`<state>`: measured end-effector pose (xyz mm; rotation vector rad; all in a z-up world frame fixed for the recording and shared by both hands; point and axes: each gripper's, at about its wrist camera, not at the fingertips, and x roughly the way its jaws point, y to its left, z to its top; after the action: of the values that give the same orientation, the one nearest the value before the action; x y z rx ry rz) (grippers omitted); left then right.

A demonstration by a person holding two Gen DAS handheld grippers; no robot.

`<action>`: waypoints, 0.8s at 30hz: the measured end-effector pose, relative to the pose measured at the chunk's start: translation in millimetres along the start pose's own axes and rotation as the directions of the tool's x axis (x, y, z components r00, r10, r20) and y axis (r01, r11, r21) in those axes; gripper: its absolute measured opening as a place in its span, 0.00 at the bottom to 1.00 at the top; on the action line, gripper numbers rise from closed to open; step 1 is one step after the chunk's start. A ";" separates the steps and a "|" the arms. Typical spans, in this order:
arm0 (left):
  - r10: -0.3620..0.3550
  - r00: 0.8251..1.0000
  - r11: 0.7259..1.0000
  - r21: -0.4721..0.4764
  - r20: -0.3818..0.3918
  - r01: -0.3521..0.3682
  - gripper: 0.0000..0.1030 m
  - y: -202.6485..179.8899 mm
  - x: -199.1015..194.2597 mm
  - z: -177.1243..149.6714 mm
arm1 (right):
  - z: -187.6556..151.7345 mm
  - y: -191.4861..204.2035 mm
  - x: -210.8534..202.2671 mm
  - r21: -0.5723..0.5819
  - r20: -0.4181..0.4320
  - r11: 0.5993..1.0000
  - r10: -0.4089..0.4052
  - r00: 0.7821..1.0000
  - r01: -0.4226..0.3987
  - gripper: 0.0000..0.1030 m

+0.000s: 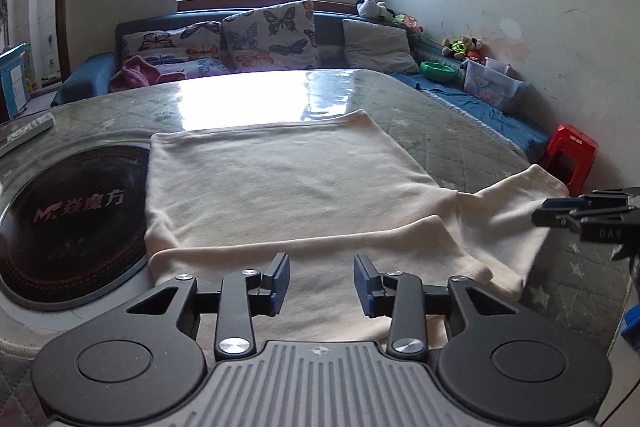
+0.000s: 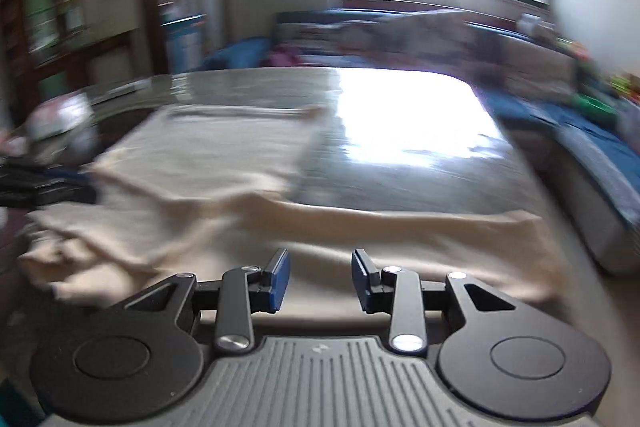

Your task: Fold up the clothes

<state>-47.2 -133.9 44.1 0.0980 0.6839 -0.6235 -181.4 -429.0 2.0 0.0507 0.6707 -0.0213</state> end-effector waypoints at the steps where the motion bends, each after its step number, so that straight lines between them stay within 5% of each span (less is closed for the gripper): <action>1: -0.003 1.000 1.000 0.004 0.000 0.003 0.39 -2.2 0.7 1.0 | -1.5 -12.7 -2.4 0.031 0.005 0.999 -0.033 0.999 0.033 0.32; 10: -0.014 1.000 0.999 0.041 -0.022 0.015 0.45 -25.9 8.4 3.6 | -12.3 -98.5 -6.0 0.245 -0.005 0.938 -0.251 0.968 0.244 0.33; 17: -0.008 0.999 0.998 0.063 -0.033 0.010 0.48 -36.5 10.5 5.9 | -18.5 -114.3 5.4 0.310 -0.016 0.922 -0.239 0.971 0.232 0.33; 24: -0.003 0.999 0.997 0.075 -0.037 0.005 0.51 -41.9 12.6 4.4 | -20.3 -114.3 0.9 0.328 0.026 0.918 -0.242 0.970 0.220 0.09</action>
<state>-61.1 -175.7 44.5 0.1786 0.6969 -0.6527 -197.4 -542.1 -19.0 0.2861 0.5984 -0.3613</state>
